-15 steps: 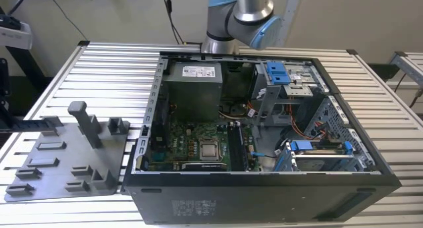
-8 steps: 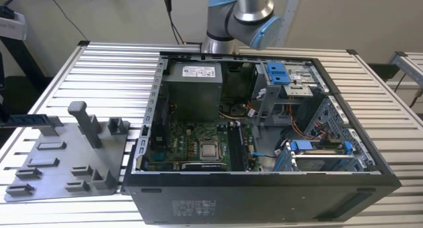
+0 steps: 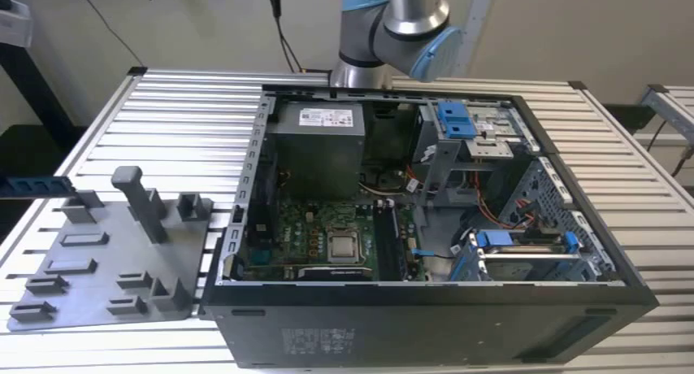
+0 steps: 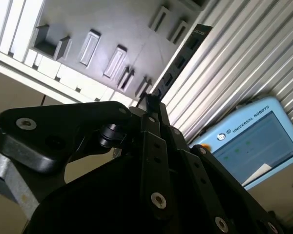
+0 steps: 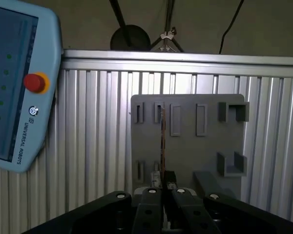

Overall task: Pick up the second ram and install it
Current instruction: 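Pick up the second ram and move it above second insertion slot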

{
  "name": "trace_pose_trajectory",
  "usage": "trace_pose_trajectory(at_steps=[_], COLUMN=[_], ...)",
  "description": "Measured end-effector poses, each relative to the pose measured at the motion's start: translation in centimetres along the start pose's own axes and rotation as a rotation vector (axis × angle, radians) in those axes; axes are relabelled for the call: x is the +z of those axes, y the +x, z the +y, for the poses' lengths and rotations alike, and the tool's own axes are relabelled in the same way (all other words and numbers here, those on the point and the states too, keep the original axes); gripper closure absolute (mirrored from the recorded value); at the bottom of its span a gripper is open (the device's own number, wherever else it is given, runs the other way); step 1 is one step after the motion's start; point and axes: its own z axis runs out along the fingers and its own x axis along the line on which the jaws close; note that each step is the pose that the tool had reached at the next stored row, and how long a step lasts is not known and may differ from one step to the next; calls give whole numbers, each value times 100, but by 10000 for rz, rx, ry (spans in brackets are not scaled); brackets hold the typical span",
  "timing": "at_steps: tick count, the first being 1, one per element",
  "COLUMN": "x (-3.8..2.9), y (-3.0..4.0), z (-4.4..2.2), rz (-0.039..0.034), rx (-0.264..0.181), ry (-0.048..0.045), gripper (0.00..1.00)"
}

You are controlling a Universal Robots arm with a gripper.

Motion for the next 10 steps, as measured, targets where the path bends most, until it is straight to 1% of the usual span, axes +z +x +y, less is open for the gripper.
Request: trace_pose_trajectory(at_steps=[10], x=[-177], y=[7], z=[-2], rz=[0], rx=[0], ry=[1], gripper=[86])
